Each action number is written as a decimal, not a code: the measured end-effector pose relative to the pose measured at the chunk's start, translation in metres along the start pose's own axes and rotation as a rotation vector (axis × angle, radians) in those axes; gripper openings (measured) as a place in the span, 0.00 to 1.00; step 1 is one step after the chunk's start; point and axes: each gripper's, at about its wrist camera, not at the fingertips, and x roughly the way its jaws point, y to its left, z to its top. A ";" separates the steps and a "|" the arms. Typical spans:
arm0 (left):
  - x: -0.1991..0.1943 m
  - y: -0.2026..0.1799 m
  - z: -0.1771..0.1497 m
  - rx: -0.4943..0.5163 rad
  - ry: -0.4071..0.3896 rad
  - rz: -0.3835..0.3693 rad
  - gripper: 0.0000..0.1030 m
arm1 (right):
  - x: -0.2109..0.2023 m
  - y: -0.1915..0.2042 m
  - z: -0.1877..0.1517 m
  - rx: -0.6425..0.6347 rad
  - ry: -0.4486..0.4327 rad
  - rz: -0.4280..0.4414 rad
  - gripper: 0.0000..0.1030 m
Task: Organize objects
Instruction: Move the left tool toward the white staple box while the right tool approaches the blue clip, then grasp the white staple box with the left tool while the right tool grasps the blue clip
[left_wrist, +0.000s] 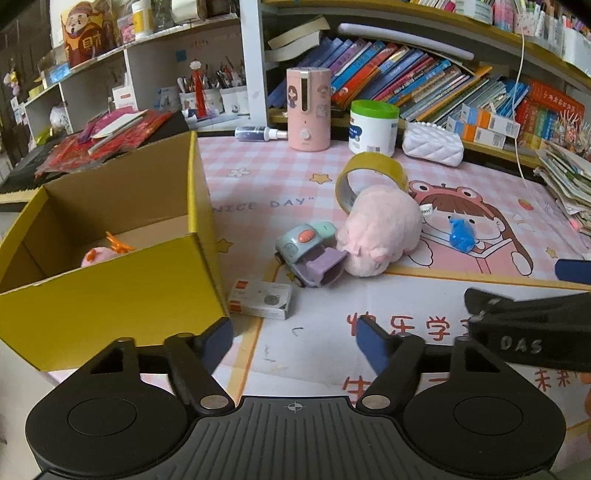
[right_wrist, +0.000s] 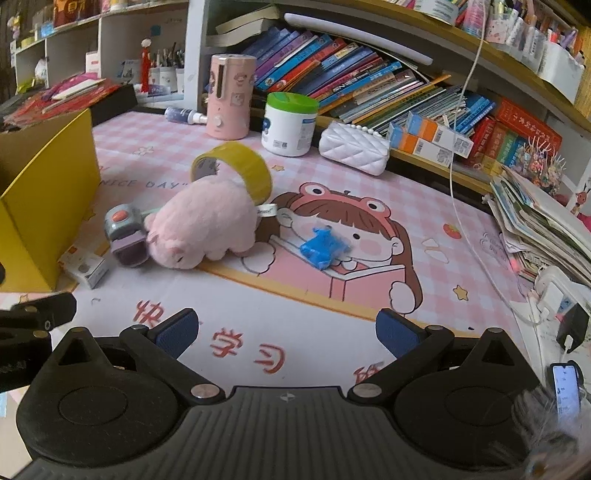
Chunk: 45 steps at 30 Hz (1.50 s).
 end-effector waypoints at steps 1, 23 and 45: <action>0.003 -0.002 0.001 -0.002 0.000 0.003 0.66 | 0.001 -0.004 0.001 0.008 -0.004 0.003 1.00; 0.058 0.027 0.018 -0.103 -0.025 0.140 0.62 | 0.031 -0.039 0.009 0.015 0.019 0.044 1.00; 0.092 0.031 0.013 -0.148 0.075 0.077 0.56 | 0.042 -0.042 0.012 0.005 0.035 0.063 1.00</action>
